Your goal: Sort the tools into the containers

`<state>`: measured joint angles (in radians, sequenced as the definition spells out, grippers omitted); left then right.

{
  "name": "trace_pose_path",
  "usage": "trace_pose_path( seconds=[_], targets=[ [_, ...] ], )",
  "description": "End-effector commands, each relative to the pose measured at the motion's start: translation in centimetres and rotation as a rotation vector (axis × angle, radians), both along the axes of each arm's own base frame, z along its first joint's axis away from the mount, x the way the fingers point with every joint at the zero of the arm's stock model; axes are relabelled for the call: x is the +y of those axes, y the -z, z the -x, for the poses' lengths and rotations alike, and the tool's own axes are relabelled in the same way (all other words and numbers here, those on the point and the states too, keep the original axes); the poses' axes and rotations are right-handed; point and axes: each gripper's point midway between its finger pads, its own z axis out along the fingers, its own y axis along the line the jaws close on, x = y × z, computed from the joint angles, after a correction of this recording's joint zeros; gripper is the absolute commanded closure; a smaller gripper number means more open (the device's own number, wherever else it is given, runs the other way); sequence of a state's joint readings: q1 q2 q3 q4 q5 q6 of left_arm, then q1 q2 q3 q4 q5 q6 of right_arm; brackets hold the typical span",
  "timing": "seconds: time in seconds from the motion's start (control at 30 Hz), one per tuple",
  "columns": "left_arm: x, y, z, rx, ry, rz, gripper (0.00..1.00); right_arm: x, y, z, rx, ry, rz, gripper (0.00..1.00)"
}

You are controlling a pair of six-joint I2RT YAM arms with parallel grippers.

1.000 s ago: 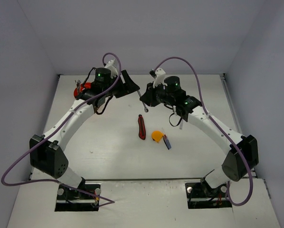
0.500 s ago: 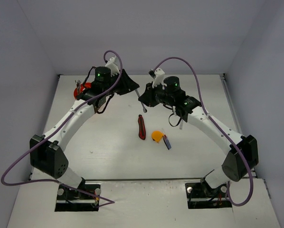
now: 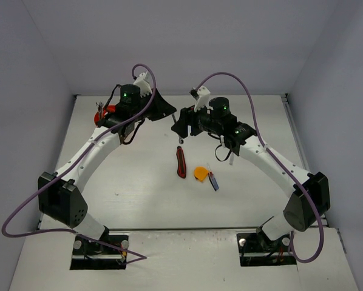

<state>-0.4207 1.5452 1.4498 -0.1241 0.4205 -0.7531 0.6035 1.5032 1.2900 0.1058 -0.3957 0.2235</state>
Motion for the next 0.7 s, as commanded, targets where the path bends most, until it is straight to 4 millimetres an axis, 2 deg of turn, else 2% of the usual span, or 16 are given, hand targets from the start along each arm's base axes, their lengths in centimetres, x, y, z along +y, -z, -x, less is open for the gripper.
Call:
trace_pose_path(
  seconds=[0.0,0.07,0.23,0.4,0.47,0.57,0.6,0.67],
  targets=[
    [3.7,-4.9,-2.4,-0.146,-0.083,0.031,1.0,-0.4,-3.9,-0.7,-0.105,0.026,-0.076,0.29],
    [5.3,-5.0,-3.4,-0.154,-0.119,0.019,1.0,-1.1,-4.0,-0.7,-0.106,0.04,-0.077,0.28],
    [10.9,-5.6,-6.3,-0.197,-0.232,-0.081,1.0,-2.9,-4.1,-0.7,-0.113,0.075,-0.073,0.27],
    [17.4,-4.1,-10.2,-0.243,-0.342,-0.32,1.0,-4.8,-3.4,-0.4,-0.103,0.106,-0.059,0.27],
    [19.7,-3.7,-11.5,-0.24,-0.397,-0.364,1.0,-5.5,-2.6,-0.2,-0.092,0.117,-0.048,0.27],
    [22.6,-4.5,-13.5,-0.262,-0.485,-0.367,1.0,-6.3,-2.0,0.1,-0.083,0.135,-0.038,0.27],
    [24.4,-4.2,-14.4,-0.256,-0.533,-0.367,1.0,-6.5,-1.7,0.2,-0.077,0.141,-0.033,0.27],
    [26.3,-3.8,-16.0,-0.251,-0.585,-0.352,1.0,-7.0,-1.3,0.3,-0.067,0.153,-0.024,0.27]
  ],
)
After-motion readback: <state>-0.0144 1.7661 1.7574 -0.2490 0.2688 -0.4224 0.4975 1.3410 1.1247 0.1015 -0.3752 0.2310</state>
